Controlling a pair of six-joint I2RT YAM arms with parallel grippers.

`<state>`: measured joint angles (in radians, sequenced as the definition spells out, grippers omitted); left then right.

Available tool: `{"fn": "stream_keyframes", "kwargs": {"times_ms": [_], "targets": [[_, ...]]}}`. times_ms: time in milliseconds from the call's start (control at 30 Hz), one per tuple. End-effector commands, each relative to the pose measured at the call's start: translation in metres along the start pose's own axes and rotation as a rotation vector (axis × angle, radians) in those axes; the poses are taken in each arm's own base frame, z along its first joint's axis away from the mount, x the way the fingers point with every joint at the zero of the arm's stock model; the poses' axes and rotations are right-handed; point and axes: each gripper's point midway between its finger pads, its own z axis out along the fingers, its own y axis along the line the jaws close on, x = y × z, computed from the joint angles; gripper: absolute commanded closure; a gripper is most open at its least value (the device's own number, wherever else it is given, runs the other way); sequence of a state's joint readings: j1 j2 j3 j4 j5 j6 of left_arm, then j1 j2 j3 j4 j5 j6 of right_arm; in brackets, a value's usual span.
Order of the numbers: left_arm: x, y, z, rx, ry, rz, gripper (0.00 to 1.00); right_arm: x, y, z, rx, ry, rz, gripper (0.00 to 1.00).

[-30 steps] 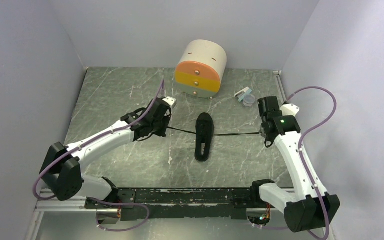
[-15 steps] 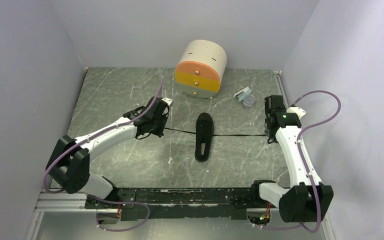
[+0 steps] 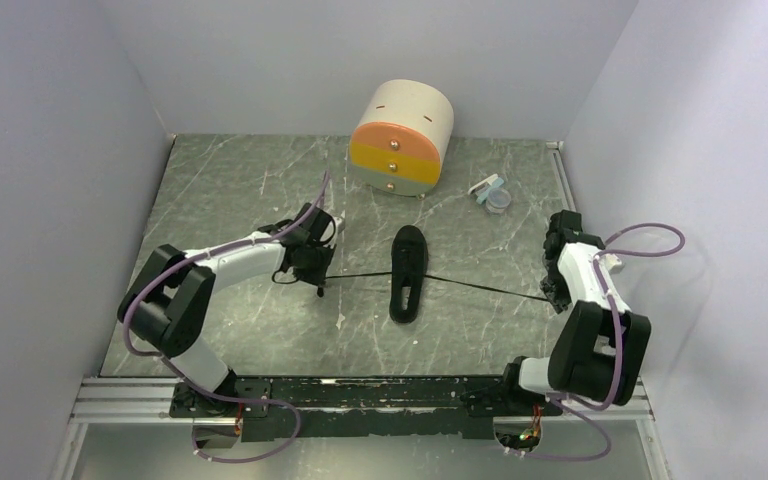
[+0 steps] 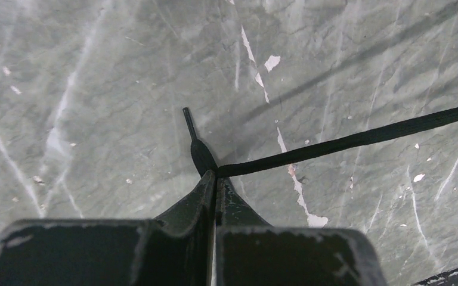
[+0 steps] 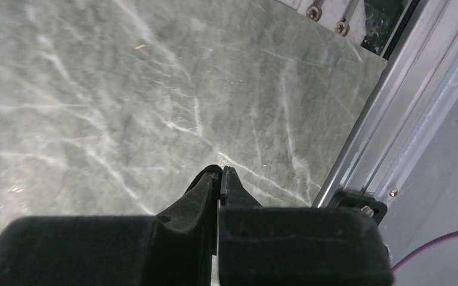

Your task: Tie the shoes

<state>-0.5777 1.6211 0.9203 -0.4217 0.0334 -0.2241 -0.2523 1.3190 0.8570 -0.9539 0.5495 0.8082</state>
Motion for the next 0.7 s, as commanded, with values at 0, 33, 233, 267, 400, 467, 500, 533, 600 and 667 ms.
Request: {"fn": "stream_keyframes", "kwargs": {"times_ms": [0,33,233,267,400,467,500,533,600,667], "targets": [[0.009,0.001,0.007,0.034,0.043,0.003,0.95,-0.006,-0.002,0.017,0.05,-0.011,0.05,1.0],[0.009,0.001,0.008,0.036,0.046,0.003,0.95,-0.005,-0.002,0.019,0.058,-0.011,0.047,1.0],[0.014,0.001,0.01,0.044,0.055,0.001,0.95,-0.003,0.008,0.022,0.014,-0.028,0.021,1.0],[0.013,-0.001,0.01,0.055,0.053,0.002,0.95,0.0,0.01,0.022,-0.003,-0.023,0.021,1.0],[0.017,-0.019,0.013,0.169,0.062,0.029,0.95,0.01,0.022,0.024,-0.095,-0.008,0.019,1.0],[0.024,-0.019,0.018,0.172,0.093,0.017,0.94,0.014,0.03,0.023,-0.144,0.008,0.002,1.0],[0.025,-0.017,0.018,0.161,0.098,0.008,0.87,0.014,0.034,0.021,-0.166,0.014,-0.006,1.0],[0.024,-0.016,0.015,0.147,0.087,-0.011,0.76,0.012,0.036,0.016,-0.183,0.013,-0.016,1.0],[0.013,-0.015,0.004,0.133,0.027,-0.028,0.53,-0.001,0.038,-0.003,-0.215,-0.006,-0.02,0.9],[0.003,-0.014,-0.009,0.124,-0.038,-0.036,0.38,-0.018,0.042,-0.027,-0.274,-0.045,-0.038,0.75]]}}
